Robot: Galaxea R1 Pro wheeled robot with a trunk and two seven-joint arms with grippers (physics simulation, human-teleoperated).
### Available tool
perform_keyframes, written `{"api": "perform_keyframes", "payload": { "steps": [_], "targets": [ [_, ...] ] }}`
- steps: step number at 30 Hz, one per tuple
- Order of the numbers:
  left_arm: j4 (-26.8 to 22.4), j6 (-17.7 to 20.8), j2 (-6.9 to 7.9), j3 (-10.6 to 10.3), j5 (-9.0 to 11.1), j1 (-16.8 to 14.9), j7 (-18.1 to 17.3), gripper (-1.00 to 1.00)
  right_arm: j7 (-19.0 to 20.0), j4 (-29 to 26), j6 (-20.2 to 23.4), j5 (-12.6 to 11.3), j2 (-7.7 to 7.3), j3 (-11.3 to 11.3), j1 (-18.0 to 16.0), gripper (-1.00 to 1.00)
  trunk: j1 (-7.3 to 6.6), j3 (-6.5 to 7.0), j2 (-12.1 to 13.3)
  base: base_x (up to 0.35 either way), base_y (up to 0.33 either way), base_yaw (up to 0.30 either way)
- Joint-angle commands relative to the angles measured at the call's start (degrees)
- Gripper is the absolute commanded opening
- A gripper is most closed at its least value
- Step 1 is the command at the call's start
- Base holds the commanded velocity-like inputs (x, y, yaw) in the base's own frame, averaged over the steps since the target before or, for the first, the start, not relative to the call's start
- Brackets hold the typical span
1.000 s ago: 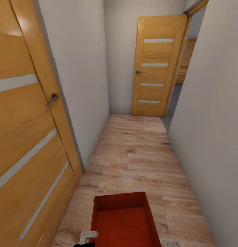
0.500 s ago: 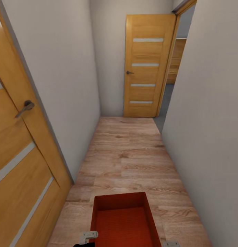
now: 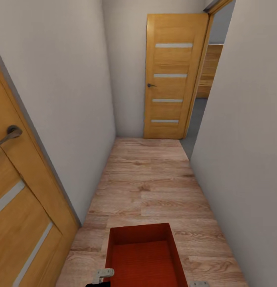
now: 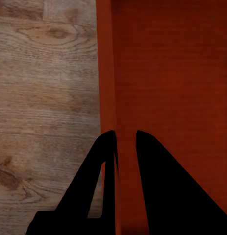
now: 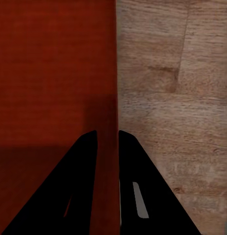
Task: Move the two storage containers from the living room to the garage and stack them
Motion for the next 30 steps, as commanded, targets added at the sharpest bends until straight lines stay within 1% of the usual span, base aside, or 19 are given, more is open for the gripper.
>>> {"api": "perform_keyframes", "payload": {
  "steps": [1, 30],
  "targets": [
    [-0.3, -1.8, 1.87, -2.1, 0.8, 0.0, 0.4, -1.00, 1.1, 0.1, 0.3, -1.4, -0.10, 1.1, 0.1, -1.00, 0.03, -0.05, 0.0, 0.337, 0.000, 0.000],
    [-0.3, -1.8, 1.87, -2.1, 0.8, -0.1, 0.4, -1.00, 1.1, 0.1, 0.3, -1.4, -0.10, 1.1, 0.1, -1.00, 0.03, -0.05, 0.0, 0.330, 0.000, 0.000]
  ]
}}
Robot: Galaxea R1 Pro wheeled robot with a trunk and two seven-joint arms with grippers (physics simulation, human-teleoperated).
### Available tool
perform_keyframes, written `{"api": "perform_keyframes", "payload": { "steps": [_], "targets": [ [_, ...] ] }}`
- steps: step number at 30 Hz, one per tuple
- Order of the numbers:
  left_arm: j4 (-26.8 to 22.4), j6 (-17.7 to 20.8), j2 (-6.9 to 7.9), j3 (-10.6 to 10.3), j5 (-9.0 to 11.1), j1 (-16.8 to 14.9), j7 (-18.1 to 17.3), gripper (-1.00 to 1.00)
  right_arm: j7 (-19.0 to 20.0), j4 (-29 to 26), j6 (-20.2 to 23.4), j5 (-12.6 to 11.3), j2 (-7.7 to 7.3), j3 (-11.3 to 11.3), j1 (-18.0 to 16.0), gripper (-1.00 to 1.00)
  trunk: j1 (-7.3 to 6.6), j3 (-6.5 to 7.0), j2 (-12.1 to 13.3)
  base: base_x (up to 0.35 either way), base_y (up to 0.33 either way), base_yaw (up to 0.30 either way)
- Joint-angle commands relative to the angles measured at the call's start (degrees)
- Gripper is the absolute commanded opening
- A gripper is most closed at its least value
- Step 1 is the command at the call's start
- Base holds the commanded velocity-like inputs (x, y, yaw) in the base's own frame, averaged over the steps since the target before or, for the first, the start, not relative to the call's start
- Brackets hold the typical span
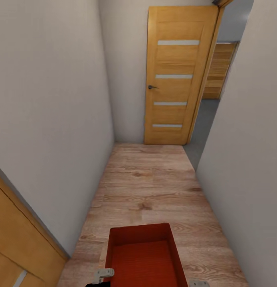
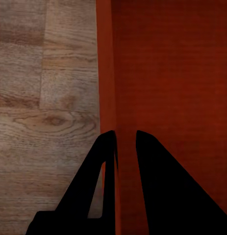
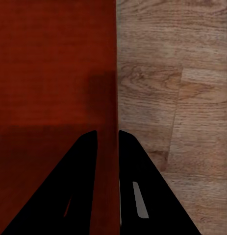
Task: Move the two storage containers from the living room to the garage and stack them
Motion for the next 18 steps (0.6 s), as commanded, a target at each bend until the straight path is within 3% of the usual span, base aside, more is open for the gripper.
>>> {"api": "perform_keyframes", "payload": {
  "steps": [1, 18],
  "targets": [
    [-0.3, -1.9, 1.86, -2.1, 0.8, -0.1, 0.4, -1.00, 1.1, 0.1, 0.3, -1.4, -0.10, 1.1, 0.1, -1.00, 0.03, -0.05, 0.0, 0.326, 0.000, 0.000],
    [-0.3, -1.9, 1.86, -2.1, 0.8, -0.1, 0.4, -1.00, 1.1, 0.1, 0.1, -1.4, -0.10, 1.0, 0.0, -1.00, 0.03, -0.05, 0.0, 0.326, 0.000, 0.000]
  ]
}}
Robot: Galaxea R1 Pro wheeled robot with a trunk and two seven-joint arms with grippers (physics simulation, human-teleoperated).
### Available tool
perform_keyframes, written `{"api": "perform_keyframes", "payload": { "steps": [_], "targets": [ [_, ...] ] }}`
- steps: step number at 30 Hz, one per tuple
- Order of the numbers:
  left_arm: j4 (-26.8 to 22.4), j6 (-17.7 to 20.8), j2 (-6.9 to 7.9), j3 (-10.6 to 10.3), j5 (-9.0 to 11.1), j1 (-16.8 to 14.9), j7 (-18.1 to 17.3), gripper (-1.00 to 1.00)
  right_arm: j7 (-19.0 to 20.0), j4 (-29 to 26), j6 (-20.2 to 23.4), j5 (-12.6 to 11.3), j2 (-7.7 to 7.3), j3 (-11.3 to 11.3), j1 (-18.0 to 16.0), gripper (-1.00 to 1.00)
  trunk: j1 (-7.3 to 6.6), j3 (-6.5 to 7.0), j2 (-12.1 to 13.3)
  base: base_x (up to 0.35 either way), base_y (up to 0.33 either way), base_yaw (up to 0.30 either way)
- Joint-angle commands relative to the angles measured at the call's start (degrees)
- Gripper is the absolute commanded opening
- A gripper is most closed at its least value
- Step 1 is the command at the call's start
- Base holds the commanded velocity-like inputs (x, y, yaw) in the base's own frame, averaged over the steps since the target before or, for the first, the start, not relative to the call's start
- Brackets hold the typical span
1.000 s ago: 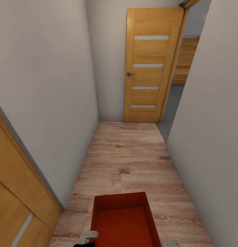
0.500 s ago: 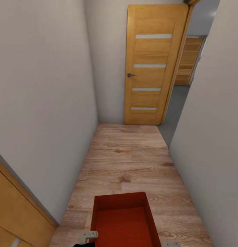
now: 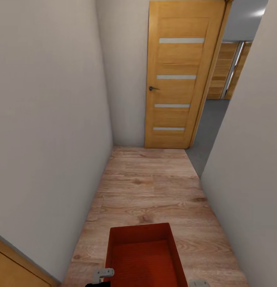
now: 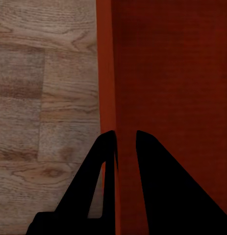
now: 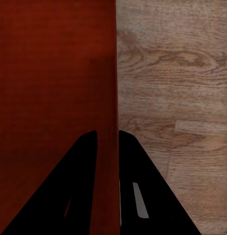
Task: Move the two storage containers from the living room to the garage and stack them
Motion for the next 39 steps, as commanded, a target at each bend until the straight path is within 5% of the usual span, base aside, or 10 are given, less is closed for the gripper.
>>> {"api": "perform_keyframes", "payload": {
  "steps": [1, 39],
  "targets": [
    [-0.3, -1.7, 1.87, -2.1, 0.8, 0.0, 0.4, -1.00, 1.1, 0.1, 0.3, -1.4, -0.10, 1.1, 0.0, -1.00, 0.03, -0.05, 0.0, 0.325, 0.000, 0.000],
    [-0.3, -1.7, 1.87, -2.1, 0.8, -0.1, 0.4, -1.00, 1.2, 0.1, 0.2, -1.4, -0.10, 1.1, 0.1, -1.00, 0.03, -0.05, 0.0, 0.318, 0.000, 0.000]
  ]
}}
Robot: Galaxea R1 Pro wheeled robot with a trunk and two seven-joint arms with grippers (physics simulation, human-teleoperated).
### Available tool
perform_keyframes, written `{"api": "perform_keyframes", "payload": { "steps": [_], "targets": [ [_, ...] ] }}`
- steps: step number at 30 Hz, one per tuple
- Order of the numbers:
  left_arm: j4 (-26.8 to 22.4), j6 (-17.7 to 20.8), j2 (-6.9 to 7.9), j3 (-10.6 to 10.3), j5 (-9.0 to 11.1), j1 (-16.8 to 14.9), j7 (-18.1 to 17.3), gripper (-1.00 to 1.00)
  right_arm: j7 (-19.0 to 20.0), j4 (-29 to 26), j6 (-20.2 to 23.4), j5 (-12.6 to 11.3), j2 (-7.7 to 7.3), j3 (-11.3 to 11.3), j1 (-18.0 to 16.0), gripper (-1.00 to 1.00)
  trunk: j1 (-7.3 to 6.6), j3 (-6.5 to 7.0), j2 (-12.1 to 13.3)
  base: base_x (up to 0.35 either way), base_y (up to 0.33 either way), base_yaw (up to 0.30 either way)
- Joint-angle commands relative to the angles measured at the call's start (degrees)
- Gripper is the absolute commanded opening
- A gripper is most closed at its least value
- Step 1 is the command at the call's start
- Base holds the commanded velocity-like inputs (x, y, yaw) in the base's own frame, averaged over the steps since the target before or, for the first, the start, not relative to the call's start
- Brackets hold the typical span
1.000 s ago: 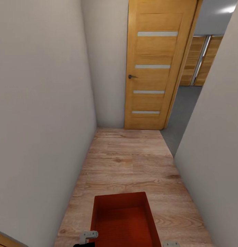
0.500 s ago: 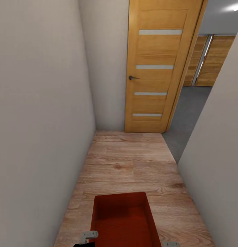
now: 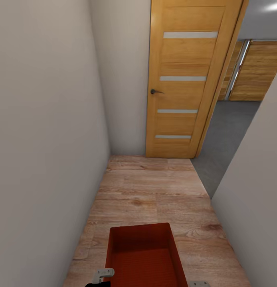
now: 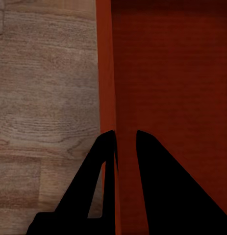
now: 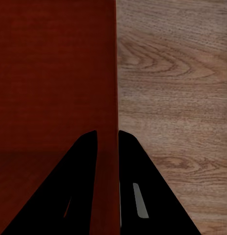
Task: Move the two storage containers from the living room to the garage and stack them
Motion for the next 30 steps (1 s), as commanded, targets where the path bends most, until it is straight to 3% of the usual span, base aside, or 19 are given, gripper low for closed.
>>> {"api": "perform_keyframes", "payload": {
  "steps": [1, 30],
  "targets": [
    [-0.3, -1.7, 1.87, -2.0, 0.8, -0.1, 0.4, -1.00, 1.2, 0.1, 0.3, -1.4, -0.10, 1.1, 0.0, -1.00, 0.03, -0.05, 0.0, 0.315, 0.000, 0.000],
    [-0.3, -1.7, 1.87, -2.0, 0.8, -0.1, 0.4, -1.00, 1.3, 0.1, 0.2, -1.4, -0.10, 1.2, 0.0, -1.00, 0.03, -0.05, 0.0, 0.315, 0.000, 0.000]
  ]
}}
